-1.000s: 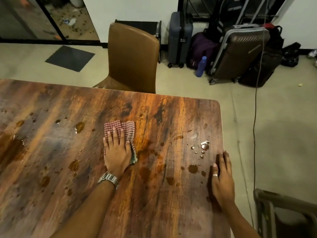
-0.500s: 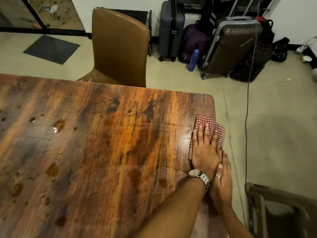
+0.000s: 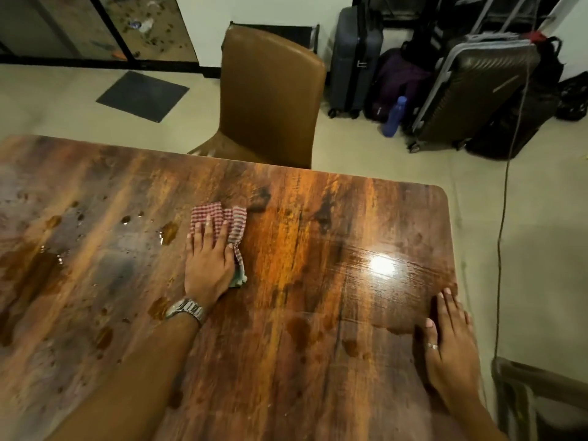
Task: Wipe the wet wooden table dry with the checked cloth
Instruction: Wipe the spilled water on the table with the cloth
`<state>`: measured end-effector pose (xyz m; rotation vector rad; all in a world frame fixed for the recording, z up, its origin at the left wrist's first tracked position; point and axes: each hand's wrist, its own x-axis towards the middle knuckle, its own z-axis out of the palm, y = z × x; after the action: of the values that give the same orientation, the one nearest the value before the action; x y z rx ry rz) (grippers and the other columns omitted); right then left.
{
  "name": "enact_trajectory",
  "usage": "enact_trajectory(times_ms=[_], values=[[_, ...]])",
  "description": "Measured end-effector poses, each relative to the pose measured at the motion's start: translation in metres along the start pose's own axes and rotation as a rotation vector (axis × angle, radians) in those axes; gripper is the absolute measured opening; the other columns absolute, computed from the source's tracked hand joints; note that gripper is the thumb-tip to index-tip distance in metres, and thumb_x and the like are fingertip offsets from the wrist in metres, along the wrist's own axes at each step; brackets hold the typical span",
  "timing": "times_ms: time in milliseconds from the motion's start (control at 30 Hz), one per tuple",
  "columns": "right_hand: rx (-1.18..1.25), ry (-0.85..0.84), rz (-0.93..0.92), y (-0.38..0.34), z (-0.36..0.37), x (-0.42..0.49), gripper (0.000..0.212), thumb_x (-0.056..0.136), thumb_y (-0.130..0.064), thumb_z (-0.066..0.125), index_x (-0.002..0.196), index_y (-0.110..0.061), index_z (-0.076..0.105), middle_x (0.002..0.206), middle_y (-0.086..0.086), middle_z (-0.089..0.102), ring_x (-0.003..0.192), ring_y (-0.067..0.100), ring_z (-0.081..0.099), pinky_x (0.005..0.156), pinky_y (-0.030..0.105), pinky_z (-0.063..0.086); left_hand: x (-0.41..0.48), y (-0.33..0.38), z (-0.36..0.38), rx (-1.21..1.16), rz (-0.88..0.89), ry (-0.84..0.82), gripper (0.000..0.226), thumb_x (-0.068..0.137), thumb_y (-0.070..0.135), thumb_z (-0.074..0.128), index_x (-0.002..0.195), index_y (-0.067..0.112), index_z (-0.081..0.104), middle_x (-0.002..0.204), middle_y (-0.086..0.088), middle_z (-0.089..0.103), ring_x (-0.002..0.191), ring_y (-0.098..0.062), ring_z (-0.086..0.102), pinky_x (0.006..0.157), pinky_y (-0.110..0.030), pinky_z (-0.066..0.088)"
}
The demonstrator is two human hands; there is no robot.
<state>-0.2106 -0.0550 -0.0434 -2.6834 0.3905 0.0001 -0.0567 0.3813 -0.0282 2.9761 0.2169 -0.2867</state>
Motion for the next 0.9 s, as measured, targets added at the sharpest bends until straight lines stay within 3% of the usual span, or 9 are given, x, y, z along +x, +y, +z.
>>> enact_trajectory(times_ms=[200, 367, 467, 667, 767, 900], values=[[-0.027, -0.006, -0.071, 0.005, 0.004, 0.001, 0.066, 0.099, -0.047, 0.018, 0.153, -0.012, 0.029, 0.162, 0.006, 0.026, 0.153, 0.019, 0.014, 0.122, 0.050, 0.021, 0.024, 0.004, 0.000, -0.039, 0.017, 0.023, 0.075, 0.094, 0.057, 0.013, 0.163, 0.026, 0.013, 0.170, -0.014, 0.008, 0.157, -0.034, 0.007, 0.128, -0.052, 0.002], [-0.029, -0.005, -0.060, 0.006, 0.007, 0.001, 0.064, 0.100, -0.048, 0.017, 0.154, -0.016, 0.026, 0.164, 0.000, 0.022, 0.153, 0.014, 0.010, 0.123, 0.044, 0.017, 0.085, 0.041, -0.005, -0.041, -0.033, 0.066, 0.084, 0.092, 0.065, 0.010, 0.163, 0.020, 0.013, 0.170, -0.017, 0.004, 0.156, -0.038, 0.002, 0.127, -0.054, 0.000], [-0.009, -0.019, -0.027, 0.006, 0.007, -0.001, 0.063, 0.101, -0.049, 0.018, 0.157, -0.021, 0.019, 0.166, -0.004, 0.015, 0.153, 0.011, 0.008, 0.124, 0.041, 0.015, 0.085, 0.104, 0.004, -0.006, 0.081, 0.048, 0.081, 0.094, 0.064, 0.009, 0.163, 0.022, 0.007, 0.170, -0.015, 0.001, 0.157, -0.037, 0.000, 0.127, -0.054, 0.002], [0.076, 0.014, 0.052, 0.003, 0.004, -0.002, 0.063, 0.099, -0.043, 0.019, 0.155, -0.034, -0.009, 0.165, -0.010, -0.005, 0.152, 0.007, 0.000, 0.124, 0.038, 0.012, 0.006, 0.310, 0.046, -0.099, 0.404, -0.016, 0.074, 0.096, 0.060, 0.010, 0.163, 0.027, 0.007, 0.170, -0.013, -0.002, 0.157, -0.035, -0.004, 0.126, -0.055, 0.002], [0.102, 0.026, 0.059, 0.004, 0.004, 0.000, 0.064, 0.097, -0.037, 0.021, 0.156, -0.029, -0.005, 0.165, -0.007, -0.001, 0.152, 0.007, 0.001, 0.124, 0.039, 0.016, -0.025, 0.392, 0.063, -0.099, 0.466, -0.089, 0.068, 0.101, 0.051, 0.012, 0.163, 0.023, 0.007, 0.169, -0.017, -0.003, 0.157, -0.038, -0.005, 0.126, -0.056, -0.003], [0.097, -0.003, 0.052, 0.006, 0.006, 0.001, 0.066, 0.097, -0.033, 0.024, 0.157, -0.023, -0.002, 0.166, -0.007, -0.005, 0.153, 0.009, 0.000, 0.124, 0.037, 0.014, -0.020, 0.444, 0.066, -0.036, 0.497, -0.130, 0.065, 0.103, 0.041, 0.023, 0.163, 0.020, 0.006, 0.170, -0.016, -0.003, 0.157, -0.037, -0.005, 0.126, -0.057, -0.005]])
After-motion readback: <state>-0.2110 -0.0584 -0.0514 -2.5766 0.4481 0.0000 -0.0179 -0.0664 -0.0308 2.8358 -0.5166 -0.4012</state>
